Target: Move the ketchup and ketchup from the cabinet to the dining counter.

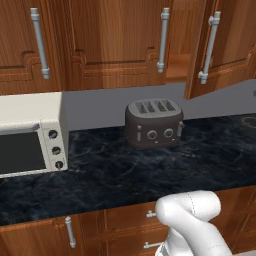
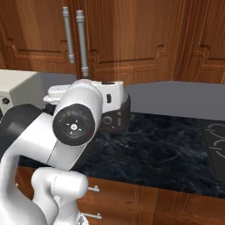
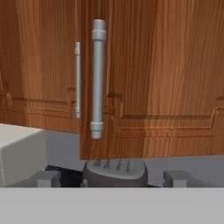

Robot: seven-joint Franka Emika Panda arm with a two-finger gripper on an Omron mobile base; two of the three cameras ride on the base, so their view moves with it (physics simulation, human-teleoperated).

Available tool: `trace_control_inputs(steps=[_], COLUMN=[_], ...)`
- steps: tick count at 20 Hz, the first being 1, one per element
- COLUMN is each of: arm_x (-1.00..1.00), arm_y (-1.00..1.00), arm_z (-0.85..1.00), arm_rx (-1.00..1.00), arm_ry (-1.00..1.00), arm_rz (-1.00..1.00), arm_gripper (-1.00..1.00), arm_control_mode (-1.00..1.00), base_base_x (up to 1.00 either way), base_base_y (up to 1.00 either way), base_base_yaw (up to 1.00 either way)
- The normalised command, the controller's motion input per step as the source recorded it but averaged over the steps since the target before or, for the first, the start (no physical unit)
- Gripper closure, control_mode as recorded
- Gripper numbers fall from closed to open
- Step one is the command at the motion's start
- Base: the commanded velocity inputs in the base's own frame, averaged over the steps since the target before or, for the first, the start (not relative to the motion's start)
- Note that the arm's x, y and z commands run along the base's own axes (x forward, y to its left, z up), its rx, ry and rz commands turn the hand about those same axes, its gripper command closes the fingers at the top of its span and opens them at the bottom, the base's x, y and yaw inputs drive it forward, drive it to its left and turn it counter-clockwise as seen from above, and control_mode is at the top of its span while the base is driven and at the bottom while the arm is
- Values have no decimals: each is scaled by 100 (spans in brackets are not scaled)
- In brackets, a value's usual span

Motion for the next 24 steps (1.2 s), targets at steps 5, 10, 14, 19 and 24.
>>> trace_control_inputs(steps=[5, 10, 14, 19, 24], arm_x=[-6, 22, 35, 40, 48], arm_y=[83, 92, 64, 36, 7], arm_z=[0, -16, -18, -9, 0], arm_rx=[-15, -35, -35, -33, -30], arm_ry=[16, 14, 3, 5, 6], arm_rz=[-7, -16, -24, -25, -25], arm_gripper=[-100, -100, -100, -100, -100], arm_control_mode=[-100, -100, -100, -100, -100], base_base_x=[0, 0, 0, 0, 0], base_base_y=[0, 0, 0, 0, 0], base_base_yaw=[0, 0, 0, 0, 0])
